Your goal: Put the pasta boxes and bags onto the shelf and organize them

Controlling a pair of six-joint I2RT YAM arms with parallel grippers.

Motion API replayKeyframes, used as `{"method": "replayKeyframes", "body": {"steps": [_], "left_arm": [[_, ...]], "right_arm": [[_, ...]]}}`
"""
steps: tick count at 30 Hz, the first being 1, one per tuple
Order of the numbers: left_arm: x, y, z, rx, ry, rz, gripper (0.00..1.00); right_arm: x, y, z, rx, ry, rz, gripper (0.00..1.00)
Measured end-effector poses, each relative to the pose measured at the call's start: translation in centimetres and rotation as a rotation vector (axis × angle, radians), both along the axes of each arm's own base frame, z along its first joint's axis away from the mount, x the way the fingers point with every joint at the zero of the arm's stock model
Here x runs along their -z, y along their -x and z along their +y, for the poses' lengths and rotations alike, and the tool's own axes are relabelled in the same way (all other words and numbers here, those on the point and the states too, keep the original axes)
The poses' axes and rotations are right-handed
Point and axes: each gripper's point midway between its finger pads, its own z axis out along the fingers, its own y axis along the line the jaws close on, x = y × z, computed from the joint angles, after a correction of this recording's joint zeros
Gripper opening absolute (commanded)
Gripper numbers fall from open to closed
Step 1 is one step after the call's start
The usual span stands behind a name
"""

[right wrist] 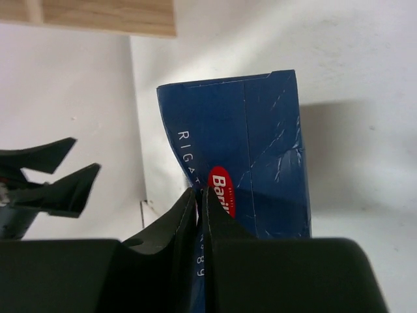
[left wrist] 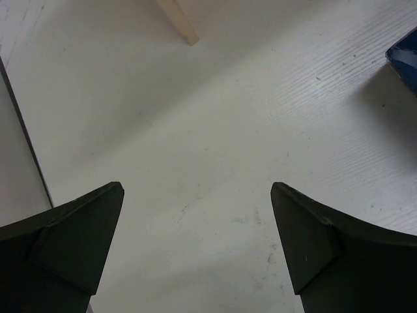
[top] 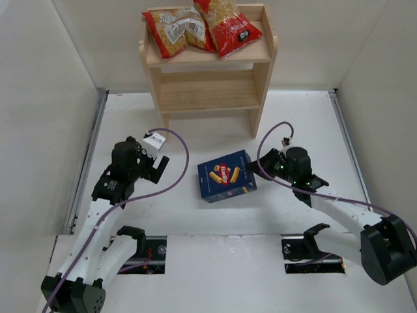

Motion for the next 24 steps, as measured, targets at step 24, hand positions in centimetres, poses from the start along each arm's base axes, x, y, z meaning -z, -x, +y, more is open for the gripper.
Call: {"method": "replayKeyframes", "body": {"steps": [24], "left_arm": [[8.2,-3.1,-9.5,0.118,0.071,0.317,1.00]], "right_arm": [[-6.9,1.7,10.8,-0.190,0.159,-0.134,0.00]]}}
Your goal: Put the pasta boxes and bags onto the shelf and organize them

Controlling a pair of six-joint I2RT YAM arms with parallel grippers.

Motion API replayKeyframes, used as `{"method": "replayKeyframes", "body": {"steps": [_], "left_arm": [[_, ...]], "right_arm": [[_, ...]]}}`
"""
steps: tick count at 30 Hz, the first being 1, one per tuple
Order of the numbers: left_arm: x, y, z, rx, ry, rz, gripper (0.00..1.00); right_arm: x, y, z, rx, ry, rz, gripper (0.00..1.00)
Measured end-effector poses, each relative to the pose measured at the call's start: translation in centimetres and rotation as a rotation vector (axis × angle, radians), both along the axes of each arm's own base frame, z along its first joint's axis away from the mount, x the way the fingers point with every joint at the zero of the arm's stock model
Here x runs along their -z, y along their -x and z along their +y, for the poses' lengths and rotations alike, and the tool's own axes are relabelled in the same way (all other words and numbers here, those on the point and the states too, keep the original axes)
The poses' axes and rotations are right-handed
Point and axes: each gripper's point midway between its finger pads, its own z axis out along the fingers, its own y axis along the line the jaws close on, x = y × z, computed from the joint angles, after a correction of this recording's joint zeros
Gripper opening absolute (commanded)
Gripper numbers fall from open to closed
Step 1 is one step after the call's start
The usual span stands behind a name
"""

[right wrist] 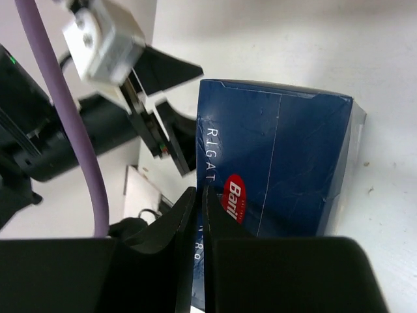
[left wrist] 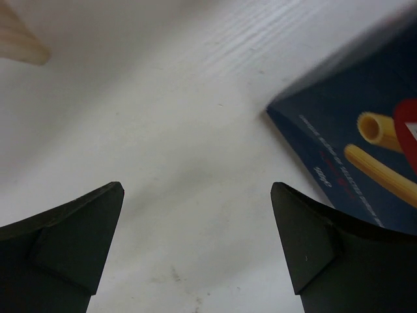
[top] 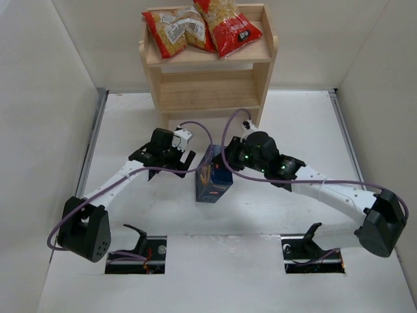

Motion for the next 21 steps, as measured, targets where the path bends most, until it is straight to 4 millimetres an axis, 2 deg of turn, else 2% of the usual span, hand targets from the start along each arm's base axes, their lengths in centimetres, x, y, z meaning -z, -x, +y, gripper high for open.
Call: {"method": "replayKeyframes", "body": {"steps": [4,5,6,8,10,12,13,17,21], "left_arm": [[-0.2,-0.9,1.3,-0.068,0.012,-0.009,1.00],[-0.2,-0.9,1.4,-0.073,0.014,-0.009,1.00],[-0.1,-0.9,1.5,-0.079,0.017,-0.010,1.00],[-0.1,-0.6,1.6,-0.082,0.019,-0.008,1.00],[-0.2,-0.5,1.7,-0.087,0.025,-0.012,1.00],[-0.4,-0.4,1.8,-0.095,0.035,-0.018,1.00],[-0.6,-0.4,1.9,-0.100,0.039,-0.023,1.00],[-1.4,-0.4,2.0,-0.115,0.062,-0.040,1.00],[-1.8,0.2,1.2,-0.095,0.106,-0.027,1.00]], "right_arm": [[0.0,-0.2,1.9,-0.052,0.069,-0.015,0.00],[-0.1,-0.2,2.3,-0.067,0.092,-0.022,0.03],[-0.1,-0.2,2.7,-0.084,0.119,-0.033,0.10],[-0.2,0.1,3.4,-0.113,0.168,-0.059,0.31],[-0.7,0.4,3.7,-0.131,0.211,-0.095,0.57],[-1.2,0.7,3.4,-0.123,0.265,-0.131,0.73],[-1.4,0.7,3.0,-0.112,0.293,-0.143,0.98],[-2.6,1.6,1.2,-0.062,0.411,-0.179,1.00],[-4.2,2.7,1.6,-0.073,0.470,-0.206,1.00]]}}
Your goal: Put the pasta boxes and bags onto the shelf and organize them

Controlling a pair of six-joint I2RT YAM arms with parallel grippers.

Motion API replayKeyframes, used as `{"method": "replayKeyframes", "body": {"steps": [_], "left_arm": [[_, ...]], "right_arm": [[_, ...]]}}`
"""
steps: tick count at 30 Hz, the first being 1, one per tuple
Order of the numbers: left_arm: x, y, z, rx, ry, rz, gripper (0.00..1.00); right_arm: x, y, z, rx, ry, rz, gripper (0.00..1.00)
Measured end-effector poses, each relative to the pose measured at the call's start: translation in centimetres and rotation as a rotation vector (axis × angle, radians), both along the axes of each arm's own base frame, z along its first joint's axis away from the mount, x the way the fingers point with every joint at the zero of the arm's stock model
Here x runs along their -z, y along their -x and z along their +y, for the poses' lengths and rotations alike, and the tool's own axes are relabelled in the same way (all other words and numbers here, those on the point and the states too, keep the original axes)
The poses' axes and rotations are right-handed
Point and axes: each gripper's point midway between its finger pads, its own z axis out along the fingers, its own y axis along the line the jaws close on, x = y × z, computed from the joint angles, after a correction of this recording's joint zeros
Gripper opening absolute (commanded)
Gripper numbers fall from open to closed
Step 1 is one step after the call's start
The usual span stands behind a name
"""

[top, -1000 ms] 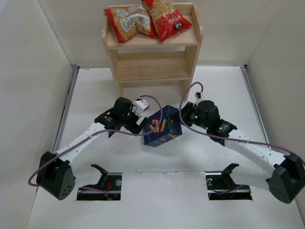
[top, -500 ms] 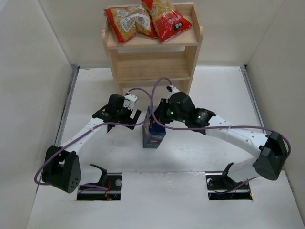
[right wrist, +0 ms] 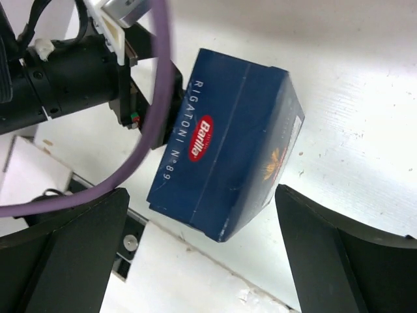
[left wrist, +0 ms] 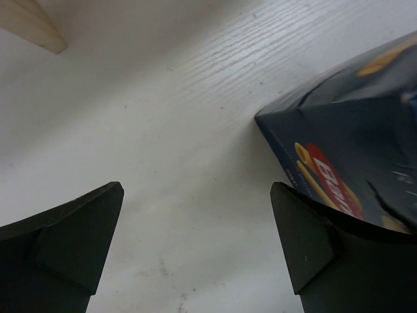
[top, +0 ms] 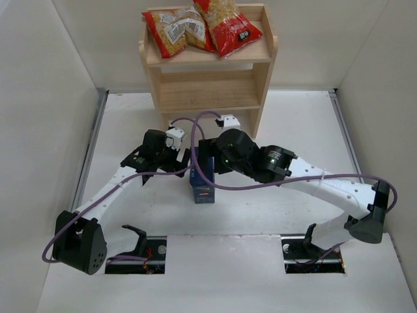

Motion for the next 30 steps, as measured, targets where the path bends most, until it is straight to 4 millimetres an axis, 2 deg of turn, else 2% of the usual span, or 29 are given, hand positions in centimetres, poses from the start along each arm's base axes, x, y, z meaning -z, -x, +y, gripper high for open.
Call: {"method": "replayKeyframes", "body": {"steps": [2,8,16,20,24,27,30], "left_arm": [[-0.2,0.3,-0.6,0.012,0.030,0.007,1.00],[0.6,2.0,-2.2,0.015,0.109,0.080,1.00],[1.3,3.5,-3.0,-0.041,0.212,0.177,1.00],[1.3,3.2,-1.6,-0.132,0.258,0.210,1.00],[1.5,1.9,1.8,-0.300,0.298,0.232,1.00],[1.9,1.7,3.9,-0.394,0.303,0.252,1.00],[2.1,1.9,4.8,-0.430,0.302,0.270,1.00]], "right_arm": [[0.2,0.2,0.8,-0.016,0.025,-0.003,1.00],[4.0,0.4,1.7,-0.007,0.113,0.048,1.00],[5.9,0.0,1.9,0.064,0.157,0.043,1.00],[6.2,0.0,2.4,0.094,0.146,0.039,1.00],[6.9,-0.6,3.3,0.112,0.128,0.044,0.99],[7.2,-0.9,3.6,0.119,0.118,0.050,0.87],[7.3,-1.3,3.5,0.119,0.114,0.063,0.68]]}}
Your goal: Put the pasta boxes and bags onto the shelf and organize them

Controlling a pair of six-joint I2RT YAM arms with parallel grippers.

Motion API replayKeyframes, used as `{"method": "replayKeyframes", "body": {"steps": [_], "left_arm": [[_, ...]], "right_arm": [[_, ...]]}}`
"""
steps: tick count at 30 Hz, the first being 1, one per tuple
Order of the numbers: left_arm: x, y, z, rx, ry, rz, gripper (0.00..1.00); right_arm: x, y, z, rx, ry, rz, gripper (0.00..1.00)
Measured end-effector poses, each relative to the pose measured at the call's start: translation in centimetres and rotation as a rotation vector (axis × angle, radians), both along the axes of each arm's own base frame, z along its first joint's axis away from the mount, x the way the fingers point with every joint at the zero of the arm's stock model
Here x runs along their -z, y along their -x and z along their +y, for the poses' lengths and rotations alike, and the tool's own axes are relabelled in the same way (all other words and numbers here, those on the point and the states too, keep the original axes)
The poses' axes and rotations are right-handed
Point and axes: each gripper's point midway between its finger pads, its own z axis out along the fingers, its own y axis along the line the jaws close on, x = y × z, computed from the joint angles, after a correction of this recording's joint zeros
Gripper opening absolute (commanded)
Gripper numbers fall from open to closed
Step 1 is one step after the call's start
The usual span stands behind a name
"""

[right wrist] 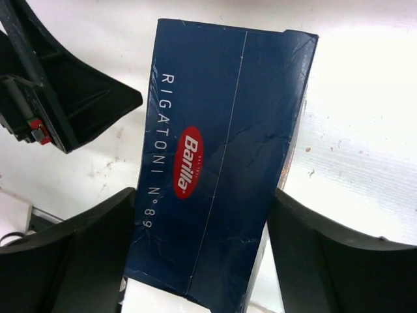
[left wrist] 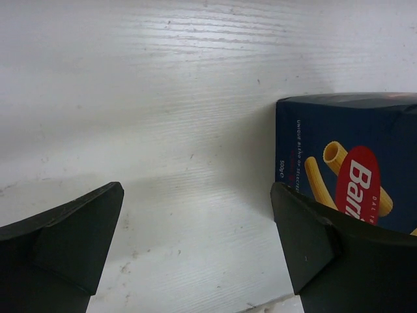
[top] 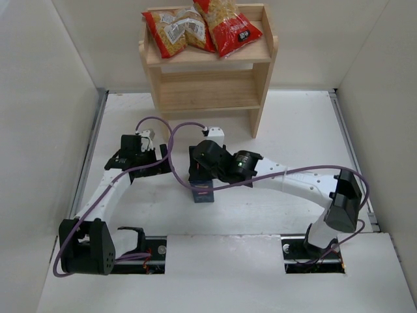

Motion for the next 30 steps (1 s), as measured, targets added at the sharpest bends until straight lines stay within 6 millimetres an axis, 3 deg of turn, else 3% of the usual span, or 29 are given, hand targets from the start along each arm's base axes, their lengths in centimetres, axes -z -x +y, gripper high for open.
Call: {"method": "replayKeyframes", "body": {"steps": [5,7,10,17,22,26,30], "left_arm": [[0.1,0.1,0.8,-0.029,-0.001,0.013,1.00],[0.2,0.1,1.1,-0.039,-0.002,0.016,1.00],[0.1,0.0,1.5,-0.050,-0.004,0.014,1.00],[0.0,0.0,1.7,-0.039,-0.013,0.005,1.00],[0.0,0.1,1.7,-0.025,-0.019,-0.002,1.00],[0.0,0.0,1.7,-0.021,-0.022,-0.004,1.00],[0.0,0.0,1.7,-0.019,-0.023,-0.004,1.00]], "right_arm": [[0.7,-0.5,-0.3,0.003,0.036,0.019,0.22],[0.8,-0.6,-0.7,0.009,0.038,0.027,0.10],[0.8,-0.8,-1.8,0.019,0.008,0.046,0.02],[1.1,-2.1,-7.7,0.111,-0.283,0.112,0.00],[2.0,-2.8,-10.7,0.196,-0.577,0.128,0.00],[2.6,-3.7,-12.2,0.269,-0.758,0.142,0.00],[1.9,-4.1,-12.4,0.282,-0.846,0.140,0.00]]}}
